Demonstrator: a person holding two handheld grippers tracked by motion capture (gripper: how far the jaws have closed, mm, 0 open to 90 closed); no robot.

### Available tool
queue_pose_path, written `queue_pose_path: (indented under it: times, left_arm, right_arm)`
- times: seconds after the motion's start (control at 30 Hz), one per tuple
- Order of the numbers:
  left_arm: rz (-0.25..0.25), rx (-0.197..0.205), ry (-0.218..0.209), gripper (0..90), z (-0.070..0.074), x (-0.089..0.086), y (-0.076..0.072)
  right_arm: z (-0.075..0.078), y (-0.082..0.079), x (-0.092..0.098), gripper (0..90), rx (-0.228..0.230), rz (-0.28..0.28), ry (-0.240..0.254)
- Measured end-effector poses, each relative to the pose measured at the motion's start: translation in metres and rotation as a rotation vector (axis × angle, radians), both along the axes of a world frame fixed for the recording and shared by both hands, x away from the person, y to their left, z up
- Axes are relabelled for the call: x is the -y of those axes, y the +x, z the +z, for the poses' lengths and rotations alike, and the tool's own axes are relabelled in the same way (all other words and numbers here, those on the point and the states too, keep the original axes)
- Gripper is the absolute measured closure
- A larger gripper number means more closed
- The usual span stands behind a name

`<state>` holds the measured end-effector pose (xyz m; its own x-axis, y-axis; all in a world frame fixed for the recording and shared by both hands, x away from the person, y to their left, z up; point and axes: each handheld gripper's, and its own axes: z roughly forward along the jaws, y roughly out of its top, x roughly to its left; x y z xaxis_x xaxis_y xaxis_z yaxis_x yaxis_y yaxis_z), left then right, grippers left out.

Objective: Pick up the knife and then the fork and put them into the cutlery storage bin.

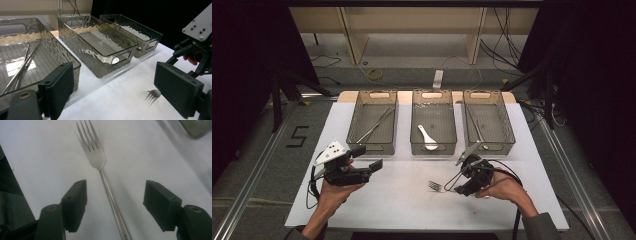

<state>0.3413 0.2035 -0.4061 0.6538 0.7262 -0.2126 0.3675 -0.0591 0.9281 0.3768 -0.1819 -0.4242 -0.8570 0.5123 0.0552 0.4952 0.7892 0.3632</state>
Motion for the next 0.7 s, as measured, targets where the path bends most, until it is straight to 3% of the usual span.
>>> queue_pose_path:
  times: [0.37, 0.7]
  left_arm:
    - [-0.002, 0.001, 0.001, 15.7, 0.000, 0.000, 0.000]
    - [-0.004, 0.001, 0.001, 15.8, 0.000, 0.001, 0.000]
  right_arm:
    - [-0.012, -0.005, 0.000, 52.5, -0.025, 0.013, -0.063]
    - [-0.023, -0.004, -0.005, 62.8, -0.012, 0.005, -0.104]
